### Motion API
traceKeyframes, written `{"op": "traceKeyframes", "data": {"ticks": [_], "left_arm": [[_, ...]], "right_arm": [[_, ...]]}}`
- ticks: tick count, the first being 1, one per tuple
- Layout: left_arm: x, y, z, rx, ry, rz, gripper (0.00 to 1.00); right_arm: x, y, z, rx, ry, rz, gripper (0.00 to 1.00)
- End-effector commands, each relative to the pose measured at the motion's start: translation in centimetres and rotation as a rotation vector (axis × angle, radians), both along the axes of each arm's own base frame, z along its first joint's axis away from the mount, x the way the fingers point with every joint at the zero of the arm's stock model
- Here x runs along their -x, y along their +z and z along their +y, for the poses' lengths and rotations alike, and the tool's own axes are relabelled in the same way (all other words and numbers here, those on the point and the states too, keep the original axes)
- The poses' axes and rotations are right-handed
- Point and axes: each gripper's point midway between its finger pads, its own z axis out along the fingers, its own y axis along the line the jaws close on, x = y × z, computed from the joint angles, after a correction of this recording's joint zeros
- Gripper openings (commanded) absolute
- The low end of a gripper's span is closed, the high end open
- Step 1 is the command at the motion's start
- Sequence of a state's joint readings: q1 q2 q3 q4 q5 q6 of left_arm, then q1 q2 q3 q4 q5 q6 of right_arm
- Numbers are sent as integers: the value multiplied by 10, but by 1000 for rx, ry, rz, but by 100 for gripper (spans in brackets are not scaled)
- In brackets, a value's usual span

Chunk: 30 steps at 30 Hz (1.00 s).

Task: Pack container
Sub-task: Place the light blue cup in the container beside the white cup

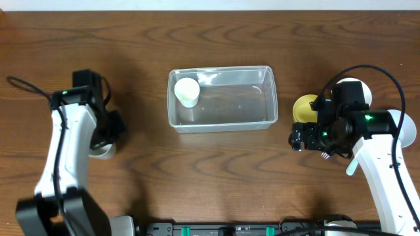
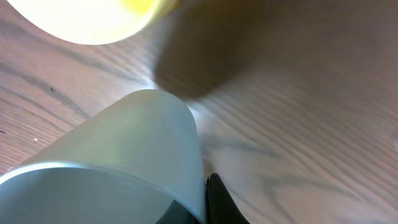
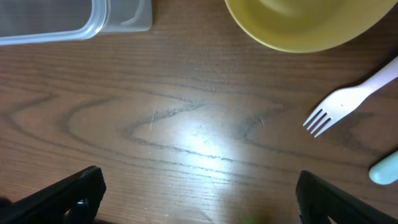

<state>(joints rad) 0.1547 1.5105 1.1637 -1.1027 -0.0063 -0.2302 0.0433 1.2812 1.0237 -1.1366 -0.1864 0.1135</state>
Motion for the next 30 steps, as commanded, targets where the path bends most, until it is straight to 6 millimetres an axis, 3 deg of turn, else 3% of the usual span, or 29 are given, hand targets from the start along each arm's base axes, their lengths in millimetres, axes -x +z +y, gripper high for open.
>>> {"op": "traceKeyframes", "data": {"ticks": [1, 6, 10, 14, 18, 25, 30], "left_arm": [[-19, 48, -32, 1, -156, -153, 6], [-42, 100, -95, -6, -471, -353, 6], [-48, 110, -145, -19, -771, -418, 6], [-50, 98, -177, -3, -871, -406, 6], [-54, 73, -200, 7, -936, -347, 6], [-58, 32, -212, 35, -951, -228, 6], [-53, 14, -222, 101, -954, -170, 6]], "right_arm": [[-6, 5, -1, 2, -2, -23, 99], [-7, 6, -1, 1, -2, -30, 99], [-9, 6, -1, 1, -2, -36, 99], [-9, 6, -1, 1, -2, -36, 99], [-9, 6, -1, 1, -2, -36, 99], [-9, 6, -1, 1, -2, -35, 99], [-9, 6, -1, 1, -2, -35, 99]]}}
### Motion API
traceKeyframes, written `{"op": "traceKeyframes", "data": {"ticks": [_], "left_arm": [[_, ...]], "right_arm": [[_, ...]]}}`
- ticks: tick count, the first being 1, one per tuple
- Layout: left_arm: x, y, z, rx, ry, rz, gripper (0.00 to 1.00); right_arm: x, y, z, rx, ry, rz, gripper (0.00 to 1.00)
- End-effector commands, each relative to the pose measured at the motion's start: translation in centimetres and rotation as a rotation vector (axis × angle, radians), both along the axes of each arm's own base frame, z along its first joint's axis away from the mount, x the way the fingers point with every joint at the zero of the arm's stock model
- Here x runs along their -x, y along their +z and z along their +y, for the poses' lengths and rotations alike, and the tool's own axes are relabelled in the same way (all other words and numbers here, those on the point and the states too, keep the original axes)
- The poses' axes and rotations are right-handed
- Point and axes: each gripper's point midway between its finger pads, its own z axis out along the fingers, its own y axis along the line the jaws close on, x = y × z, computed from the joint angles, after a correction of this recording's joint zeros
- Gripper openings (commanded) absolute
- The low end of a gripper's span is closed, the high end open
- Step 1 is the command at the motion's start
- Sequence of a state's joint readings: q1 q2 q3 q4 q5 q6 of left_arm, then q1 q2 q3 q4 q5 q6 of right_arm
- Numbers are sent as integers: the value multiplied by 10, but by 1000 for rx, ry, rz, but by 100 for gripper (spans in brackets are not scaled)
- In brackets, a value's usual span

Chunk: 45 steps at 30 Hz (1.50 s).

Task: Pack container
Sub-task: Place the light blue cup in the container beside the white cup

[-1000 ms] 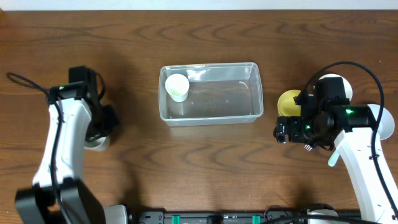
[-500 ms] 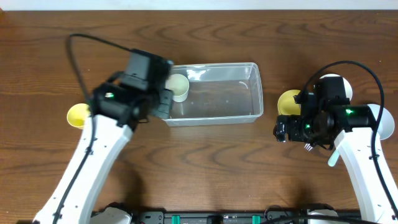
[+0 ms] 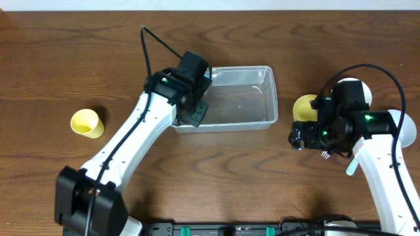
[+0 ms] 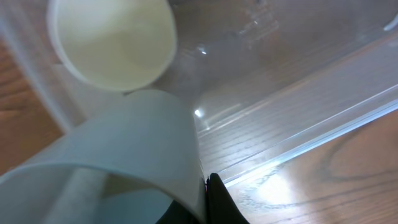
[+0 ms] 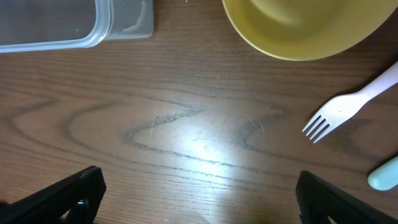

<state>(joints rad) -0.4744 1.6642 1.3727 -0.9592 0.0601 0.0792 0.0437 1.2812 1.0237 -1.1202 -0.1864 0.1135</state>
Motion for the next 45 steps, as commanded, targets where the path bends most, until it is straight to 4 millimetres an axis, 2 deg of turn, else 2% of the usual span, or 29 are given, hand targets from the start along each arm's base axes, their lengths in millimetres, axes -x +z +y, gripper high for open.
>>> {"op": "traceKeyframes", "data": {"ticks": [1, 7, 12, 16, 17, 18, 26, 29, 31, 34, 36, 37, 39, 40, 41, 42, 45], "left_arm": [[2, -9, -8, 28, -4, 46, 6], [4, -31, -7, -2, 11, 110, 6], [1, -42, -6, -14, 17, 131, 11], [-5, -42, -3, -5, 31, 116, 17], [-6, -42, -2, -4, 35, 115, 23], [-7, -42, -1, -5, 38, 116, 25], [-9, -37, -1, 1, 42, 105, 32], [-15, -16, -1, 8, 44, 60, 34], [-21, 8, 1, 6, 49, 9, 43], [-28, 60, 13, -23, 70, -101, 51], [-31, 94, 26, -42, 101, -182, 62], [-33, 112, 37, -46, 141, -228, 70], [-36, 131, 55, -44, 207, -282, 72], [-37, 140, 70, -39, 258, -306, 73], [-38, 143, 81, -34, 302, -312, 74], [-39, 146, 101, -27, 390, -314, 74], [-39, 139, 153, -33, 610, -277, 77]], "right_arm": [[-5, 5, -1, 1, -3, -18, 99], [-4, 5, -1, 2, -3, -14, 99], [-4, 5, -1, 2, -3, -14, 99], [-3, 5, -1, 2, -2, -13, 99], [-3, 5, -1, 2, -2, -12, 99], [-3, 5, -1, 2, -2, -12, 99], [-3, 5, -1, 2, -2, -12, 99], [-3, 5, -1, 2, -2, -12, 99], [-3, 5, -1, 2, -2, -12, 99], [-3, 5, -1, 2, -2, -12, 99], [-3, 5, -1, 2, -2, -11, 99], [-3, 5, -1, 2, -2, -12, 99], [-3, 5, -1, 2, -2, -12, 99], [-3, 5, -1, 2, -2, -12, 99], [-3, 5, -1, 2, -2, -12, 99], [-3, 5, -1, 2, -2, -12, 99], [-3, 5, -1, 2, -2, -10, 99]]}}
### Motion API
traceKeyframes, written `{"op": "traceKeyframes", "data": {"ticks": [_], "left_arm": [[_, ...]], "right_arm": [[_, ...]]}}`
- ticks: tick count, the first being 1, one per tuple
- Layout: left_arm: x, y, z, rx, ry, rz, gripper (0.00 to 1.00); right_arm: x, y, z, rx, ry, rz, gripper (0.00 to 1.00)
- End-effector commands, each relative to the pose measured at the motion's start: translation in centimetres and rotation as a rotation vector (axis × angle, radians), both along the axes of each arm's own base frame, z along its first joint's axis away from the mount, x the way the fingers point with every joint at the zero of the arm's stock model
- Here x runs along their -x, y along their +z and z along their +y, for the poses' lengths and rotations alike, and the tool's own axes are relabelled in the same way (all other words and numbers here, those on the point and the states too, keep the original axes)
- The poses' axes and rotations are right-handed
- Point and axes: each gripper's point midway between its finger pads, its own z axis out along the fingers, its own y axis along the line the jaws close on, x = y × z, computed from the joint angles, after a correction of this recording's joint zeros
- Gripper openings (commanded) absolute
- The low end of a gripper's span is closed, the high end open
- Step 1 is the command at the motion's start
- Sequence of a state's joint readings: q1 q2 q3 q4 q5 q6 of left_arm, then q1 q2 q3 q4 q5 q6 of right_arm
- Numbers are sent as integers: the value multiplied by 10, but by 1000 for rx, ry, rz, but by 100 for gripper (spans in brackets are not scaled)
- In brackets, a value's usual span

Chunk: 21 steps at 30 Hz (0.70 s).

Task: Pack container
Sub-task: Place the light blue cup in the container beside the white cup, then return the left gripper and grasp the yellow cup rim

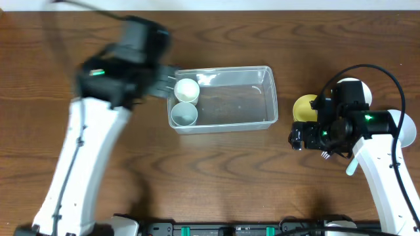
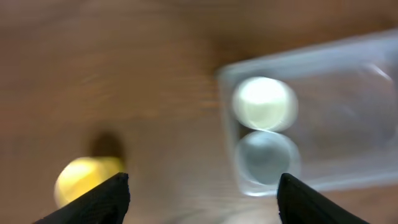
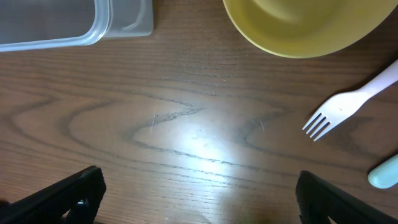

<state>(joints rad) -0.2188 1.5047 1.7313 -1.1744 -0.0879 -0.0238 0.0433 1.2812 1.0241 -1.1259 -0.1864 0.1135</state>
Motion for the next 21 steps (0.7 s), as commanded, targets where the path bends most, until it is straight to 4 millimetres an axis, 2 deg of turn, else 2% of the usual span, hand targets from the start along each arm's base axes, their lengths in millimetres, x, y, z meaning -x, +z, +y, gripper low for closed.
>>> {"op": "traceKeyframes", "data": {"ticks": [1, 3, 5, 10, 14, 21], "left_arm": [[-3, -23, 62, 12, 278, 71, 78], [-3, -36, 90, 61, 381, 113, 78], [-3, -50, 109, 124, 463, 155, 78], [-3, -91, 143, 172, 574, 278, 78], [-3, -123, 152, 171, 603, 380, 78], [2, -165, 152, 164, 614, 532, 78]], "right_arm": [[-4, 5, -1, 2, -2, -15, 99], [-4, 5, -1, 2, -2, -15, 99], [-4, 5, -1, 2, -2, -15, 99], [-4, 5, -1, 2, -2, -15, 99], [-4, 5, -1, 2, -2, -16, 99], [-3, 5, -1, 3, -1, -13, 99]]}}
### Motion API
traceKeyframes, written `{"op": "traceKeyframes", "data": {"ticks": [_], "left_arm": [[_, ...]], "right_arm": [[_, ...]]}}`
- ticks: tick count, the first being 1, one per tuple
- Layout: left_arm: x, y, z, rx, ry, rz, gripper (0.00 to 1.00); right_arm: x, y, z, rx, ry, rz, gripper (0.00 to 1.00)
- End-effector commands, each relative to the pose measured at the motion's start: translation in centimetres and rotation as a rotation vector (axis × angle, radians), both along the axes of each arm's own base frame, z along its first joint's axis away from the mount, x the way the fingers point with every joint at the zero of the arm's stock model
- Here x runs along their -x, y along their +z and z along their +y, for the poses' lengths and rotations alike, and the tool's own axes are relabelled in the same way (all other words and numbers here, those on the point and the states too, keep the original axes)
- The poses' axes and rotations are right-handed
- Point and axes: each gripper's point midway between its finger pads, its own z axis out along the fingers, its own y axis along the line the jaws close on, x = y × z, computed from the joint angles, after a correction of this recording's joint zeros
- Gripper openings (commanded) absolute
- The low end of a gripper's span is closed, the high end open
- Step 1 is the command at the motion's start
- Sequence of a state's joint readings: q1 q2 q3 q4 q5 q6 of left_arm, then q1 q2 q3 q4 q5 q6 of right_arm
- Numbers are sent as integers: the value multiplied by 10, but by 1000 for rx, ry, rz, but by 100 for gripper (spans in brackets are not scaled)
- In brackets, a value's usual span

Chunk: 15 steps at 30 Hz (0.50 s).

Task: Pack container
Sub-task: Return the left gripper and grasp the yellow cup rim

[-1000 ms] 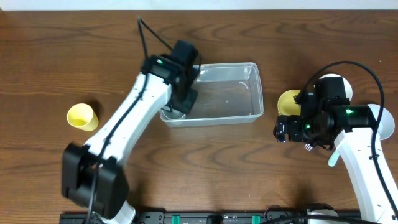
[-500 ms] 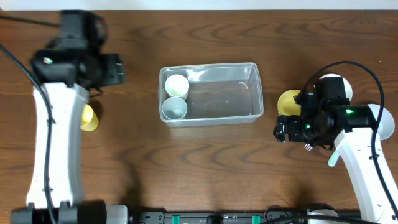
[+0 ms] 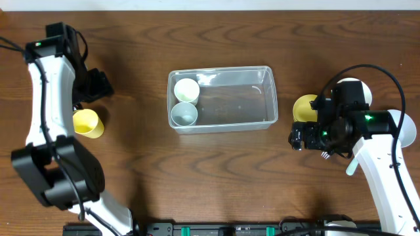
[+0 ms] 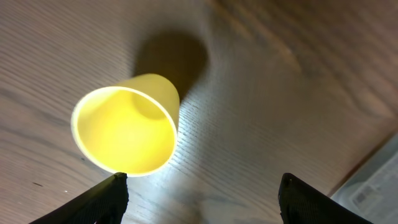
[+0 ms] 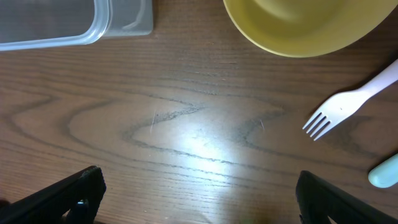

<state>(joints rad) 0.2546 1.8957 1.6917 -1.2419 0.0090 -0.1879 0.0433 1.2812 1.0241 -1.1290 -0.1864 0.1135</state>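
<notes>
The clear plastic container [image 3: 223, 98] sits mid-table with a white cup [image 3: 186, 90] and a pale grey-blue cup [image 3: 184, 115] standing in its left end. A yellow cup [image 3: 86, 123] stands upright on the table at the left, also seen as the yellow cup [image 4: 126, 130] in the left wrist view. My left gripper [image 4: 202, 199] is open just above and beside that cup, nothing between its fingers. My right gripper [image 5: 199, 199] is open over bare wood at the right, near a yellow bowl [image 5: 305, 22] and a white fork [image 5: 348, 106].
A container corner [image 5: 74, 22] shows at the right wrist view's top left. A pale blue utensil handle [image 5: 385, 171] lies at the right edge. A white dish [image 3: 357, 88] sits behind the right arm, beside the yellow bowl [image 3: 304, 107].
My left gripper has moved from beside the container's left end to the far left, over the yellow cup. It stays open. The right arm has not moved.
My left gripper was shut on the grey-blue cup at the far left, beside the yellow cup. Then it held that cup over the container's left end. Later the cup stood in the container by the white cup, gripper open. Now the gripper is over the yellow cup.
</notes>
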Motion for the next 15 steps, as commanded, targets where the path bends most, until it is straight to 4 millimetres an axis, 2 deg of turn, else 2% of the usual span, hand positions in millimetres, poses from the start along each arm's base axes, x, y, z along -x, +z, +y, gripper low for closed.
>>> {"op": "traceKeyframes", "data": {"ticks": [1, 15], "left_arm": [[5, -16, -1, 24, 22, 56, 78], [25, -59, 15, 53, 82, 161, 78]], "right_arm": [[-4, 5, -1, 2, -1, -16, 99], [-4, 5, -1, 2, -1, -15, 99]]}}
